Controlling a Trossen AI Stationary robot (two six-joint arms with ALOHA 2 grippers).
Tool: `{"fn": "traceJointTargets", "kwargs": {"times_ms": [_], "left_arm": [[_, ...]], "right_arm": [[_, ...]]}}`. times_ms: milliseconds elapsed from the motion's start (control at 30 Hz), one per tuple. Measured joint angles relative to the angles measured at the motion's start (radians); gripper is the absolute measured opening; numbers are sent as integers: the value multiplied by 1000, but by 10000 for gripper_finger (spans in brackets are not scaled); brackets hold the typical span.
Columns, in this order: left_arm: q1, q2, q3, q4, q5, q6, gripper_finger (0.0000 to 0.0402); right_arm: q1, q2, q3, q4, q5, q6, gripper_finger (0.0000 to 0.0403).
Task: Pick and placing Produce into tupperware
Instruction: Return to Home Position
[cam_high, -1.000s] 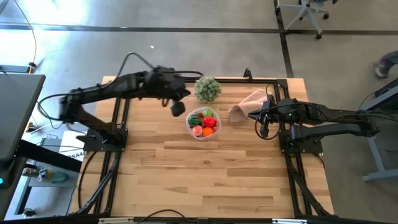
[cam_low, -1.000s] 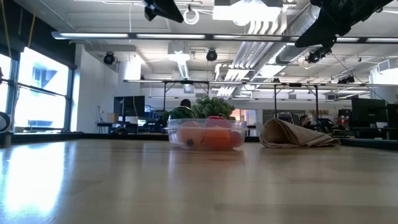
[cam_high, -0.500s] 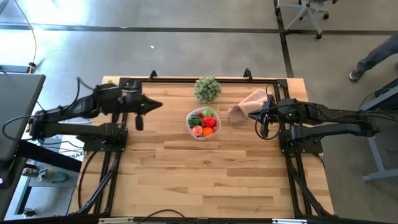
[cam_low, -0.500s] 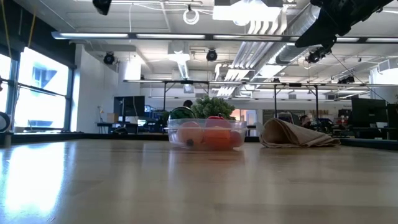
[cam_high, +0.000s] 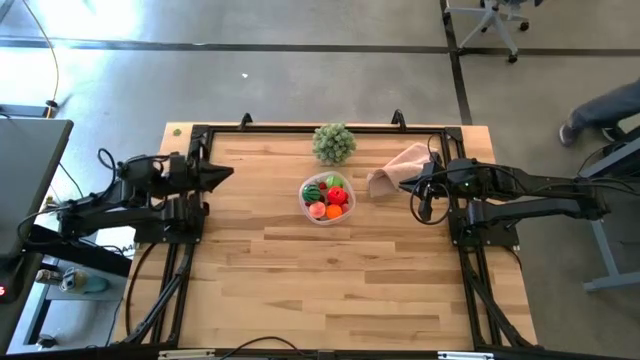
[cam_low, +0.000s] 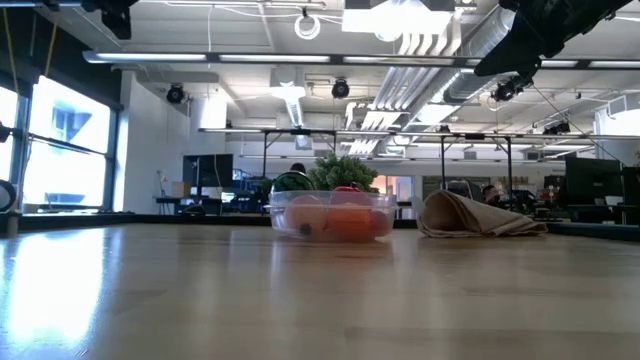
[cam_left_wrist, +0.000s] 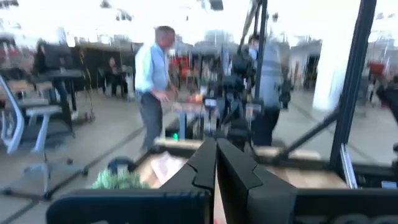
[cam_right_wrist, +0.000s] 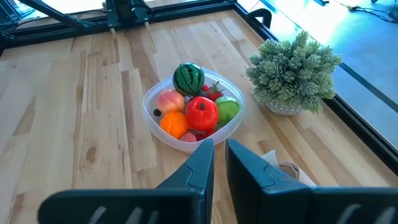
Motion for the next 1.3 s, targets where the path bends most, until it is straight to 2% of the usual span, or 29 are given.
{"fn": "traceJointTargets", "kwargs": {"times_ms": [233, 467, 567, 633, 833, 1000, 1067, 1200, 1300], "left_arm": [[0, -131, -139, 104, 7, -31, 5], [0, -181, -261, 177, 7, -53, 5], [0, -191, -294, 189, 5, -53, 5], [0, -198, -309, 190, 4, -54, 5], [0, -199, -357, 193, -7, -90, 5], [0, -199, -409, 249, -30, -97, 5], [0, -198, -430, 259, -31, -97, 5], [0, -198, -452, 265, -63, -95, 5], [0, -198, -462, 264, -89, -91, 5]], "right_arm": [[0, 0, 0, 0, 0, 0, 30], [0, 0, 0, 5, 0, 7, 30], [0, 0, 0, 35, 0, 136, 30], [0, 1, 0, 88, 2, 175, 30], [0, 0, 0, 319, -38, 154, 30], [0, 0, 0, 470, -41, 260, 30], [0, -2, 0, 502, -68, 280, 30], [-1, -24, 39, 513, -172, 207, 30], [0, -66, 81, 433, -205, 203, 30]]}}
